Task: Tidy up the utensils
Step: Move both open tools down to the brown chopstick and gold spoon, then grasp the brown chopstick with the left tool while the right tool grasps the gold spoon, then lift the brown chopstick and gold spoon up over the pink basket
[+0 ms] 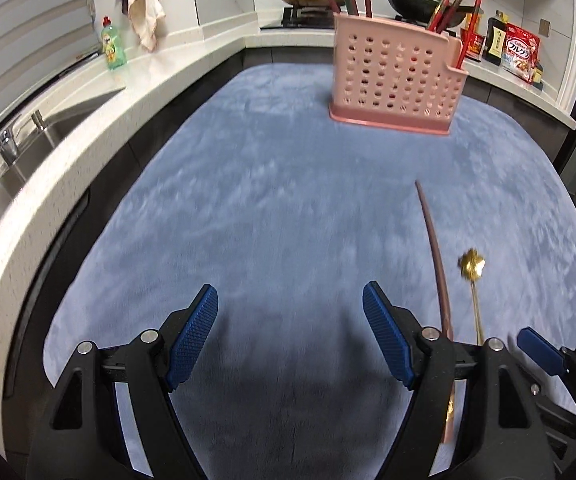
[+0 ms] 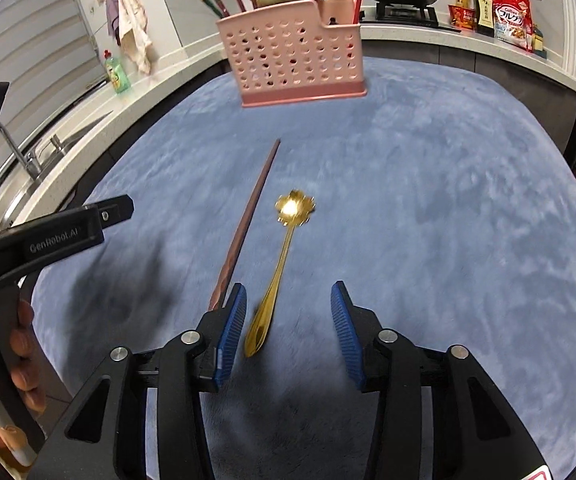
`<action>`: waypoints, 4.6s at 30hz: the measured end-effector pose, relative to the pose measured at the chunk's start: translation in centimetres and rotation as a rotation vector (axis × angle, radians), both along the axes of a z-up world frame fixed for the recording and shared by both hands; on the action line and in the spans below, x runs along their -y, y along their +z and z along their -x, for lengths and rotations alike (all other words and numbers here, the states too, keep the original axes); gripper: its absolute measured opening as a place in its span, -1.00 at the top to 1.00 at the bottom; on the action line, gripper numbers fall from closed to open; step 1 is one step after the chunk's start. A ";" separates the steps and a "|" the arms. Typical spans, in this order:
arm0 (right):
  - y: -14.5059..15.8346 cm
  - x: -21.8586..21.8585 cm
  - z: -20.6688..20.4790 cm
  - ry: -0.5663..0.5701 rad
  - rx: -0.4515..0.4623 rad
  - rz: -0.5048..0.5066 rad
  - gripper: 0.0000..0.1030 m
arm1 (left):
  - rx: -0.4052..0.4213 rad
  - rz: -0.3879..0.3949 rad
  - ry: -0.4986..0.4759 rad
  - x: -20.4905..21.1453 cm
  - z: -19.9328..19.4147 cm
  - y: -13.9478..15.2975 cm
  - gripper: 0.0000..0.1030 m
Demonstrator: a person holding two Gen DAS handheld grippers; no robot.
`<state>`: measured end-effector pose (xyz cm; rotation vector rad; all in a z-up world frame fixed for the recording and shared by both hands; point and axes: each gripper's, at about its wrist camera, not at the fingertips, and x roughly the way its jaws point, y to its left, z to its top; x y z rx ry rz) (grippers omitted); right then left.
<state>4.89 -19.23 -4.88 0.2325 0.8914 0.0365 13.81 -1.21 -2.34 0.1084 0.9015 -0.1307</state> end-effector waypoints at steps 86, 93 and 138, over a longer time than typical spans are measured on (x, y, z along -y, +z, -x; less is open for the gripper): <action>-1.8 5.7 3.0 -0.164 -0.029 -0.040 0.65 | -0.127 0.065 -0.196 4.7 4.5 -0.4 0.86; -1.9 5.8 3.1 -0.162 -0.020 -0.025 0.80 | -0.129 0.061 -0.198 4.8 4.6 -0.6 0.86; 20.1 9.9 -11.4 -0.126 0.376 -0.092 0.96 | 0.347 0.178 -0.233 6.8 -9.0 25.1 0.86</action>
